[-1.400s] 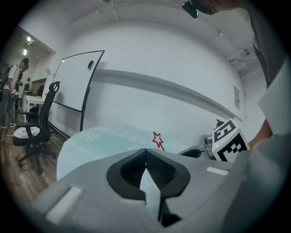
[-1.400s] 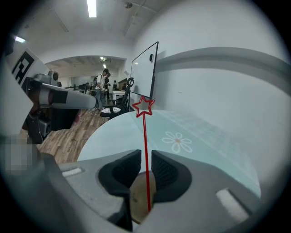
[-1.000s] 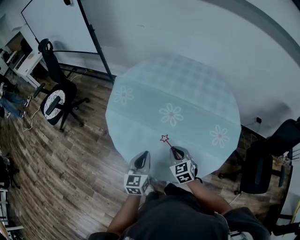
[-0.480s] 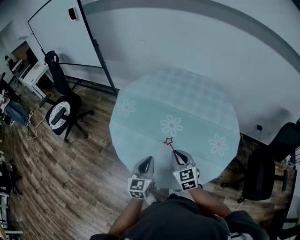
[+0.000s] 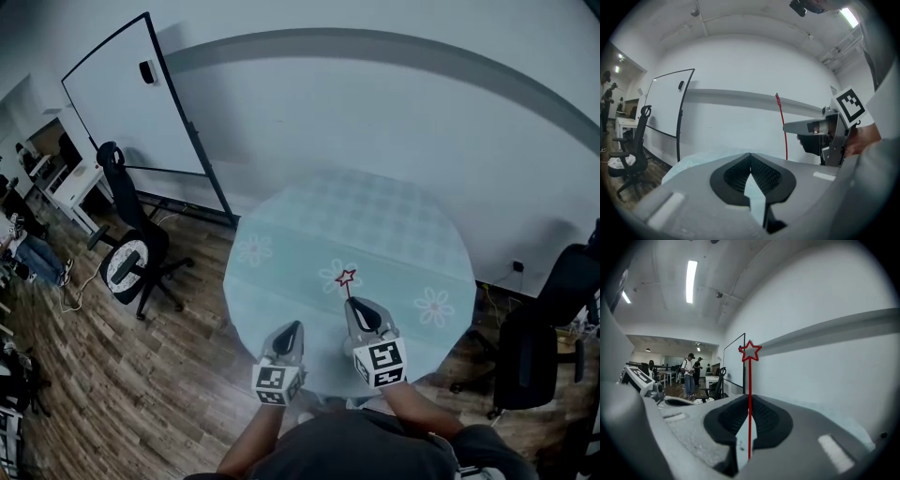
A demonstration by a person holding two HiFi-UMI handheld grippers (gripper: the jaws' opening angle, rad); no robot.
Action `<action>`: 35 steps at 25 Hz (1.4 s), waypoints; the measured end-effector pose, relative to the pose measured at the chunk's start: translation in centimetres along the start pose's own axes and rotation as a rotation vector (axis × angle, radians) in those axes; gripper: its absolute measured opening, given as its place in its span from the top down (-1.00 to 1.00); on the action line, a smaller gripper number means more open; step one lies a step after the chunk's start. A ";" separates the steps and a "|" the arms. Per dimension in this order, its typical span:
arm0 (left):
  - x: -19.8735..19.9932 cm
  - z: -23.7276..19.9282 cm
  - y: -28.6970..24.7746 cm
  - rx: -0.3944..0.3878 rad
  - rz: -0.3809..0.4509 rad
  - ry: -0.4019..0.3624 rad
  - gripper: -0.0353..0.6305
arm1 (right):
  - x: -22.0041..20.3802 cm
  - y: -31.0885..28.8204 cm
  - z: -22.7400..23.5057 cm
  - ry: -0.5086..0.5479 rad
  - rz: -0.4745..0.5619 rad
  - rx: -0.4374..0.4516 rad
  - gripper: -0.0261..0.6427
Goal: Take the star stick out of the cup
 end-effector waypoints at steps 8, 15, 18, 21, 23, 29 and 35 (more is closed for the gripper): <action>3.5 0.0 -0.4 -0.013 0.049 -0.055 0.88 | 2.8 0.4 1.0 -0.014 0.073 -0.021 0.86; 3.8 0.7 0.3 -0.021 0.036 -0.065 0.88 | 2.8 0.9 1.6 -0.023 0.077 -0.047 0.86; 3.7 0.6 0.5 -0.020 0.043 -0.056 0.88 | 2.8 1.1 1.6 -0.020 0.084 -0.049 0.86; 3.7 0.8 0.5 -0.020 0.056 -0.036 0.88 | 2.1 1.2 1.7 -0.024 0.082 -0.043 0.86; 3.7 0.8 0.5 -0.019 0.057 -0.031 0.88 | 1.6 1.2 1.7 -0.025 0.076 -0.039 0.86; 3.6 1.4 0.3 -0.023 0.058 -0.028 0.88 | 0.9 1.6 1.8 -0.020 0.061 -0.038 0.86; 3.8 1.4 -0.4 -0.030 0.062 -0.032 0.88 | 0.7 1.2 2.0 -0.024 0.062 -0.033 0.86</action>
Point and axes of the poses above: the fingertips, and each gripper's own axes: y backward along the fingers, z to its right, x out of its top, the point moved 1 cm from there along y, backward along the fingers
